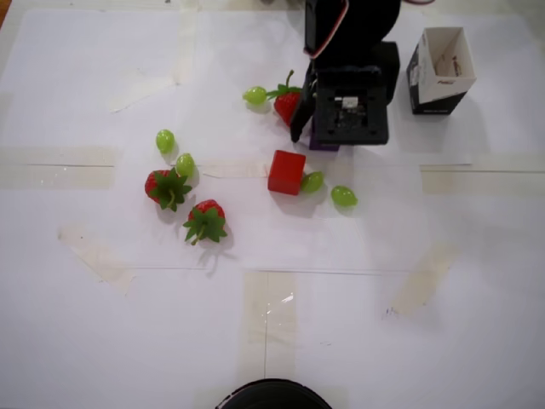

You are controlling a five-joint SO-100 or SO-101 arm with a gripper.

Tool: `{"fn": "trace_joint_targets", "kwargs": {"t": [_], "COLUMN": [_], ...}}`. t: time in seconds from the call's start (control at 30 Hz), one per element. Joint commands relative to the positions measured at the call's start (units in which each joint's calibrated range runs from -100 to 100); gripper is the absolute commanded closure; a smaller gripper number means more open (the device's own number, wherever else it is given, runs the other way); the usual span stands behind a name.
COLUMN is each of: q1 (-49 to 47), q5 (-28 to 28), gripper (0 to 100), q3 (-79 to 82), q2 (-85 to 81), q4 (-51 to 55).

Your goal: Put the purple cube on top of the red cube

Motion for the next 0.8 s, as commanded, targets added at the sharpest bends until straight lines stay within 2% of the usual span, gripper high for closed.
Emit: {"fn": "trace_joint_targets", "kwargs": {"t": [0.0, 0.77], "q1": [-0.7, -0.8], "q5": [0.0, 1.3], "gripper": [76, 88], "q3": [0.0, -3.9], "q2": [-1.2, -1.5], "q4": [-0.2, 8.5]}}
